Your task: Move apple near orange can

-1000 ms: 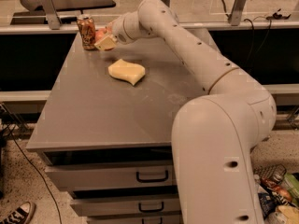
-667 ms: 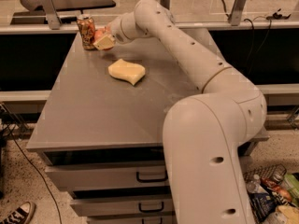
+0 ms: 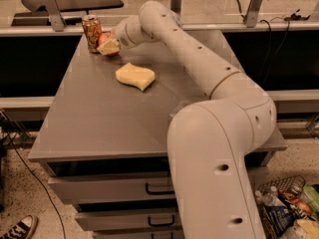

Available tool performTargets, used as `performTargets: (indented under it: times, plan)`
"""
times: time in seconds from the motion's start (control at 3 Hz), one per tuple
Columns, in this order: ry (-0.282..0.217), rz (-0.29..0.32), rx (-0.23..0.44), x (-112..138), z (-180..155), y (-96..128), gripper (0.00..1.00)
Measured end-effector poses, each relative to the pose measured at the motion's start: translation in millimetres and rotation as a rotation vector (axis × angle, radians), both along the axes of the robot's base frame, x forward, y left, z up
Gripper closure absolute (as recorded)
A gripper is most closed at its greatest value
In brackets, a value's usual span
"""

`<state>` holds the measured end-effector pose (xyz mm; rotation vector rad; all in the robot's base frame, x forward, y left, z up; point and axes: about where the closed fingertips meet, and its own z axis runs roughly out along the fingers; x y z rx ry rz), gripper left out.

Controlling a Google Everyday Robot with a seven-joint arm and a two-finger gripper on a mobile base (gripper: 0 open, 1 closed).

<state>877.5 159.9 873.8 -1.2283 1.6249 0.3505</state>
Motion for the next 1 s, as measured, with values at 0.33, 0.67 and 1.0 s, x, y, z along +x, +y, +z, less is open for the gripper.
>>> performTargets:
  times: [0.33, 0.67, 1.0]
  plan:
    - [0.0, 0.007, 0.023, -3.3, 6.5, 0.8, 0.15]
    - [-0.011, 0.018, 0.047, -10.2, 16.4, -1.5, 0.0]
    - [-0.016, 0.009, 0.065, -16.9, 23.3, -18.3, 0.0]
